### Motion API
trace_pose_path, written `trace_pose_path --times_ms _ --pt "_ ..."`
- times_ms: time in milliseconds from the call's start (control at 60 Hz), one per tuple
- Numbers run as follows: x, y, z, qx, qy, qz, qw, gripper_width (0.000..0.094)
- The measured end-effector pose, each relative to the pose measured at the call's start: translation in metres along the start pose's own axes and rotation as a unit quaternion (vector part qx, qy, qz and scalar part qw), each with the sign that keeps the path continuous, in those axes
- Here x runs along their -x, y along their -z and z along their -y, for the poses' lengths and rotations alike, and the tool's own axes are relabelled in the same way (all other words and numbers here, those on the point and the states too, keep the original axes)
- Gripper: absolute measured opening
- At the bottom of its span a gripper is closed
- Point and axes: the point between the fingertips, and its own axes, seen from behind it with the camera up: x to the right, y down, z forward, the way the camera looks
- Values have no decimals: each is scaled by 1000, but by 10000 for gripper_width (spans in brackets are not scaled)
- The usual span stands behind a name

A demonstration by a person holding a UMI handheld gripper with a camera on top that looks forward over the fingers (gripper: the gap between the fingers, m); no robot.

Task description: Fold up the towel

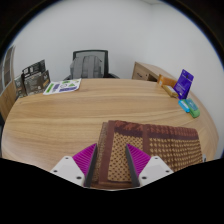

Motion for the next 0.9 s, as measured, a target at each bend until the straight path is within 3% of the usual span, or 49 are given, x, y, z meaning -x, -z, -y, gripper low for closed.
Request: trace_pose_path --times_ms 167,267,367,600,750,900 --pt "-7 -2 4 4 27 -18 999 119" --pt "0 1 4 10 25 -10 1000 98" --pt "36 19 11 13 10 45 999 90" --pt "99 111 86 -55 -47 167 983 89" --pt "53 118 108 -69 -83 161 981 89" --pt "-20 78 68 -34 -88 129 987 92"
